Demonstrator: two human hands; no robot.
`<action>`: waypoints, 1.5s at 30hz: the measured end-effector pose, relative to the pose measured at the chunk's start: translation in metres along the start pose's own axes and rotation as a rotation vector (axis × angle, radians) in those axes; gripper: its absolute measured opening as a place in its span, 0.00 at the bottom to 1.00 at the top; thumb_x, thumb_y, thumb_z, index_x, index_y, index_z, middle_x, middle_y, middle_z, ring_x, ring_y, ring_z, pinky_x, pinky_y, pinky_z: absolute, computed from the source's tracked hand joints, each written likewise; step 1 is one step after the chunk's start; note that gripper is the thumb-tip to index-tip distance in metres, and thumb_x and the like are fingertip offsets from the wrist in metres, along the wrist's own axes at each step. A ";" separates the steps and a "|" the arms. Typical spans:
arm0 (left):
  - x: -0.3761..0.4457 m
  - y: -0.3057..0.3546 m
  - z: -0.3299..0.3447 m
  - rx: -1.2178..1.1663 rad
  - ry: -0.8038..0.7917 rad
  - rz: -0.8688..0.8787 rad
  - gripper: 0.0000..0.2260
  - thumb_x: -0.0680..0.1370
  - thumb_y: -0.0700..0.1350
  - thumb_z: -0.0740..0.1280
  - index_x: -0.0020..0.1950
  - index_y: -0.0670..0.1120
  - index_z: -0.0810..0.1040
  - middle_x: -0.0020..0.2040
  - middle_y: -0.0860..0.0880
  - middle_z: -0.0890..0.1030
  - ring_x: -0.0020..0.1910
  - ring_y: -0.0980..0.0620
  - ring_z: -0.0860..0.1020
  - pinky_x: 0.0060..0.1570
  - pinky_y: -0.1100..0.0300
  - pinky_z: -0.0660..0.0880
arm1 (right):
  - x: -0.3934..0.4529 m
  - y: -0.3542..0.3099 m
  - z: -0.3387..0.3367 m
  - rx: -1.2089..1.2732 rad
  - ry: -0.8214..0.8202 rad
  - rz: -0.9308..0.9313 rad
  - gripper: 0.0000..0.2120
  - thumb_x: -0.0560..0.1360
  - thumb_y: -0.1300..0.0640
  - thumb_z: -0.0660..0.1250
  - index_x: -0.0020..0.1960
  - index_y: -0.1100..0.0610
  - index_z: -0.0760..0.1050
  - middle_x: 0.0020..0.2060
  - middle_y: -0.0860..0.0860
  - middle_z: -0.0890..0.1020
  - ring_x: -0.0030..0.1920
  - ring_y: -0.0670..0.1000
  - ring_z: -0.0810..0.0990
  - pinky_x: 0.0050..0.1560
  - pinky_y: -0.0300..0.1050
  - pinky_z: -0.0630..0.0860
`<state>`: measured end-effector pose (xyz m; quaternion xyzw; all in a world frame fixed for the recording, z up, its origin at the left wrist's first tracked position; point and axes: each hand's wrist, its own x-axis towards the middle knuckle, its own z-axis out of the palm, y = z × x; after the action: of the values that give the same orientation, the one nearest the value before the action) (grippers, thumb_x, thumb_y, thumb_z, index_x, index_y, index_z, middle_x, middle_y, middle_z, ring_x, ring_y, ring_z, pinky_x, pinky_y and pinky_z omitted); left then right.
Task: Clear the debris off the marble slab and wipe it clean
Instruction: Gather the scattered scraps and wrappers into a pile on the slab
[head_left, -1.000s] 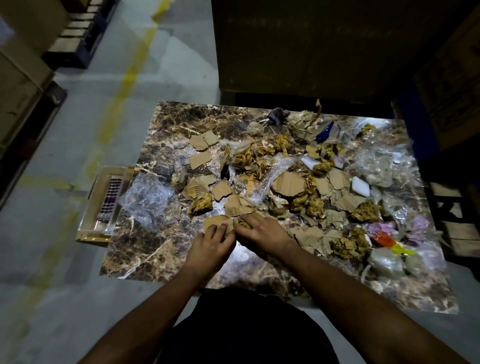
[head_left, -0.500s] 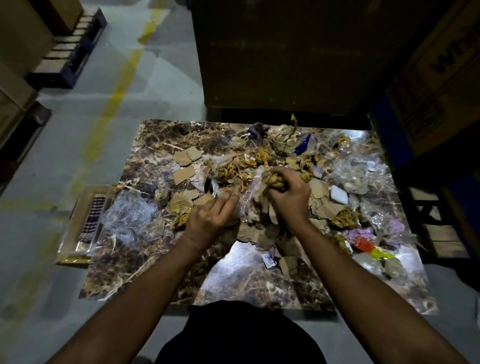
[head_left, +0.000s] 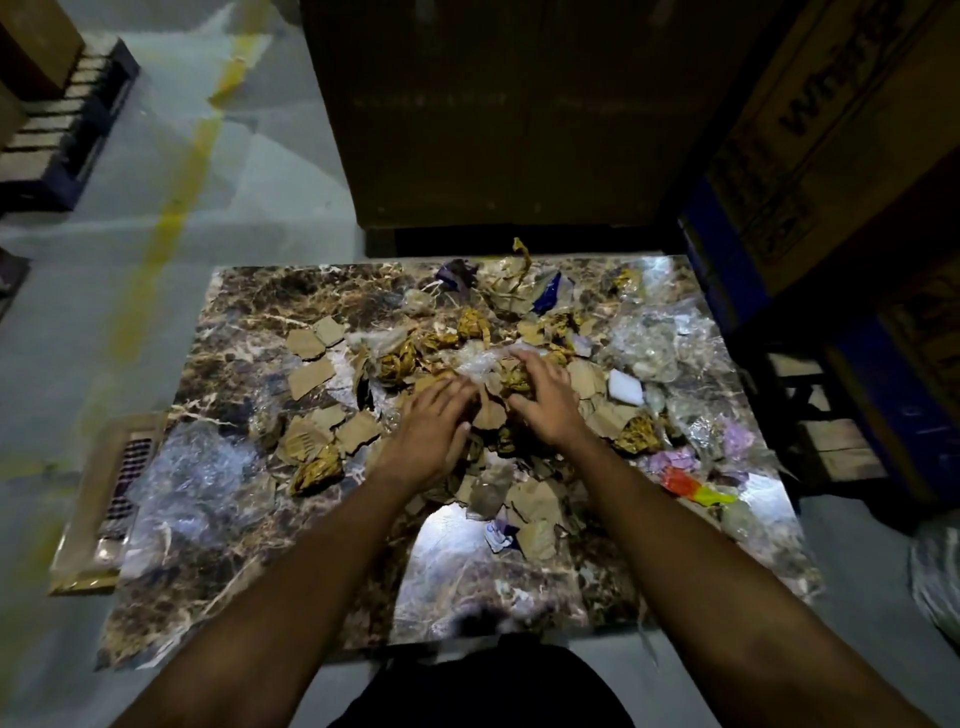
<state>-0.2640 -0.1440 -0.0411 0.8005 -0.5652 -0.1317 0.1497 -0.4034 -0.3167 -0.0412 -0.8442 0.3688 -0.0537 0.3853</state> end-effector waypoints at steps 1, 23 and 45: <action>-0.002 -0.002 -0.002 -0.034 0.016 -0.018 0.26 0.84 0.50 0.58 0.81 0.53 0.55 0.82 0.51 0.56 0.80 0.50 0.53 0.76 0.43 0.53 | -0.003 0.003 -0.007 0.052 0.017 -0.021 0.35 0.71 0.46 0.62 0.78 0.43 0.62 0.76 0.51 0.67 0.73 0.58 0.65 0.70 0.61 0.65; -0.032 0.124 0.107 0.289 -0.251 0.693 0.23 0.82 0.54 0.57 0.76 0.51 0.66 0.80 0.45 0.62 0.76 0.42 0.64 0.71 0.46 0.62 | -0.216 0.195 -0.045 -0.204 0.481 0.342 0.26 0.79 0.38 0.55 0.75 0.43 0.69 0.79 0.53 0.63 0.79 0.60 0.58 0.76 0.65 0.58; -0.046 0.071 0.083 0.279 -0.079 0.208 0.28 0.79 0.52 0.64 0.77 0.46 0.62 0.79 0.45 0.63 0.73 0.45 0.66 0.70 0.48 0.61 | -0.116 0.075 0.011 0.294 0.612 0.261 0.09 0.84 0.54 0.60 0.56 0.56 0.78 0.51 0.53 0.77 0.47 0.49 0.77 0.43 0.35 0.74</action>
<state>-0.3722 -0.1305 -0.0876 0.7449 -0.6632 -0.0672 0.0274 -0.5267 -0.2661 -0.0782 -0.6704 0.5598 -0.3069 0.3781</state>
